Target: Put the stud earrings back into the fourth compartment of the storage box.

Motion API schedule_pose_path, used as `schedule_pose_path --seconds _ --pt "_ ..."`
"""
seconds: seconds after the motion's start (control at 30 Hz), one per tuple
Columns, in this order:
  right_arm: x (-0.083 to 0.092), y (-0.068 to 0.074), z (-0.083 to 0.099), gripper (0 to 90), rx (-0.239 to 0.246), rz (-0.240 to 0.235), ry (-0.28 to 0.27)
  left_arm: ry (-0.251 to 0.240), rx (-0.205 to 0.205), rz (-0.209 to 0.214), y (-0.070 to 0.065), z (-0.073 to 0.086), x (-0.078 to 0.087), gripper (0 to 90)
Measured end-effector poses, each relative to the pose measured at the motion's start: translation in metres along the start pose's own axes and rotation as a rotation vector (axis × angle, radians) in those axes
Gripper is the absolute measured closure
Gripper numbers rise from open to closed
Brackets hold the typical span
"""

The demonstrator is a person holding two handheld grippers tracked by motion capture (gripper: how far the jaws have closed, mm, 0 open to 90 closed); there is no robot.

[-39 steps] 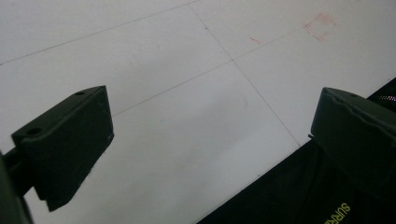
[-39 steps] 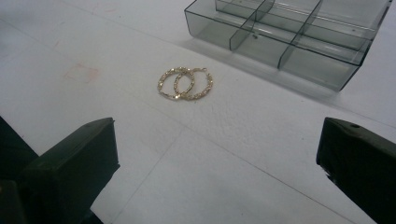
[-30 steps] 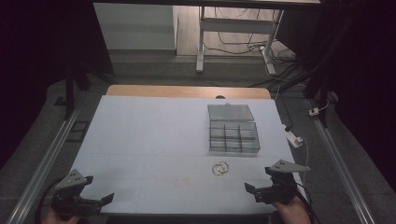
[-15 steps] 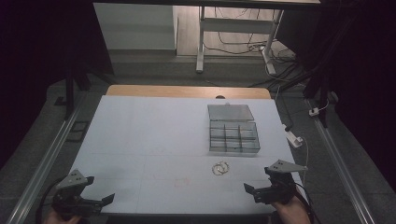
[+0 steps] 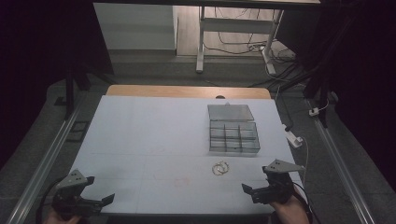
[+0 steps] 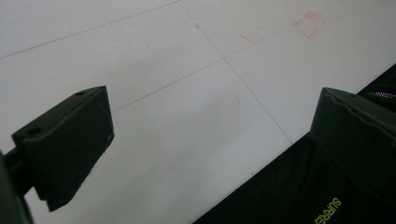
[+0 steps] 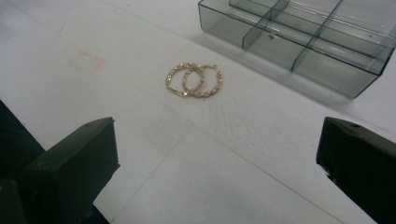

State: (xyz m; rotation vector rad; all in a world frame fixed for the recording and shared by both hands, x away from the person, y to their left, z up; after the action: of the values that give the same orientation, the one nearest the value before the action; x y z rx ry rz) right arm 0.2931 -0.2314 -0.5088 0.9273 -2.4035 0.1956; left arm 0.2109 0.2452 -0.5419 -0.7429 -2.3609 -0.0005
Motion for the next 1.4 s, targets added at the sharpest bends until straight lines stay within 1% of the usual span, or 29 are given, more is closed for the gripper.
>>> schedule_pose_path --seconds 0.07,0.17,0.3,0.33,0.5,0.57,0.63,0.67,0.73,0.8,0.87,1.0,1.07,1.3,1.4 --pt "-0.001 0.001 -0.001 0.0 0.003 -0.003 0.002 0.002 0.002 0.001 0.000 0.000 0.000 0.0" --pt "-0.003 0.001 -0.003 0.0 0.002 -0.005 -0.008 -0.004 0.006 0.002 0.001 0.000 0.001 0.0" --pt "-0.006 0.005 -0.005 0.0 -0.006 -0.040 -0.016 -0.002 0.003 0.001 0.000 0.000 0.000 0.0" --pt "-0.008 0.006 -0.006 0.0 -0.005 -0.042 -0.021 -0.001 0.002 -0.001 0.000 0.000 0.000 0.0" --pt "-0.017 0.010 -0.010 0.0 0.028 -0.040 -0.023 0.003 0.003 0.002 0.000 0.000 0.000 0.0" --pt "-0.020 0.011 -0.010 0.0 0.048 -0.038 -0.005 0.002 0.010 0.005 0.001 0.000 0.000 0.0" --pt "-0.023 0.013 -0.009 0.0 0.051 -0.039 0.013 0.001 0.015 0.008 0.001 0.000 0.000 0.0" --pt "-0.025 0.014 -0.010 0.0 0.042 -0.043 0.013 0.001 0.016 0.010 0.001 0.000 0.000 0.0" --pt "-0.028 0.015 -0.010 0.0 0.041 -0.051 0.019 0.002 0.013 0.009 0.001 0.000 0.000 0.0" --pt "-0.033 0.016 -0.011 0.0 0.057 -0.048 0.036 0.006 0.010 0.010 0.001 0.000 0.000 0.0" --pt "-0.035 0.017 -0.011 0.0 0.059 -0.050 0.035 0.008 0.008 0.010 0.000 0.000 0.000 0.0" --pt "-0.042 0.022 -0.015 0.0 0.064 -0.076 0.031 0.002 0.012 0.009 0.001 0.000 0.000 0.0" --pt "-0.045 0.024 -0.017 0.0 0.075 -0.090 0.034 0.002 0.012 0.009 0.001 0.000 0.000 0.0" --pt "-0.062 0.029 -0.019 0.0 0.113 -0.125 0.069 0.004 0.007 0.012 0.000 0.000 0.000 0.0" --pt "-0.070 0.031 -0.020 0.0 0.119 -0.140 0.080 0.004 0.007 0.014 0.000 0.000 0.000 0.0"
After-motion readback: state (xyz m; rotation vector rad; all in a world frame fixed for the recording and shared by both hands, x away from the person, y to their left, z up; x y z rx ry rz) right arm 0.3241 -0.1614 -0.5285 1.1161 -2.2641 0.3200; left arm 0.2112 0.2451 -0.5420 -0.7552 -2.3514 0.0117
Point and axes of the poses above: each handheld gripper's, and its own axes: x roughly backward along the jaws, z roughly out of its underside, y roughly to its left, the point moved 8 cm from there along -x, roughly forward along the jaws, and after that the axes turned 9 degrees about -y, right-handed, at the moved point
